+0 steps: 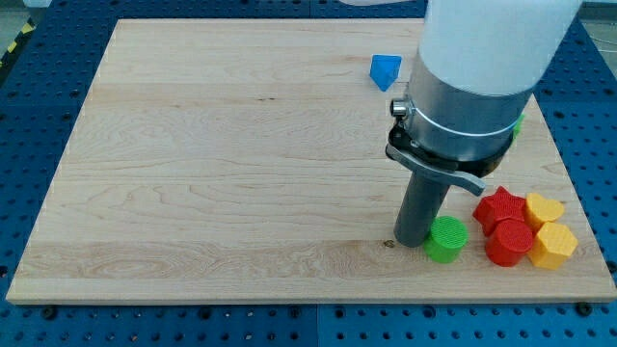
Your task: Move your arm to the top of the blue triangle
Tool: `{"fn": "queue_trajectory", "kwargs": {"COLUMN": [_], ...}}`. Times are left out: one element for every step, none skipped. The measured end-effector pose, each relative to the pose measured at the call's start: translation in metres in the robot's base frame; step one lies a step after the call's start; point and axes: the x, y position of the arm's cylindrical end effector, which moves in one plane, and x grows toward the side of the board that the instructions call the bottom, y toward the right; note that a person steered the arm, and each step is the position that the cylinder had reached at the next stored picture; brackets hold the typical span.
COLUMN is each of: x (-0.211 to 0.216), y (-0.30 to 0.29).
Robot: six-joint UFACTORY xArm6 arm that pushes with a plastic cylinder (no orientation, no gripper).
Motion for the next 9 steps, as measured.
{"fn": "queue_trajectory", "kwargs": {"x": [0.000,0.004,0.004,-0.016,-0.064,-0.101,-0.135,-0.140,-0.144], "y": [0.027,0.034,0.034,0.011,-0.010,-0.013,-0.014,-0.014,-0.009]}}
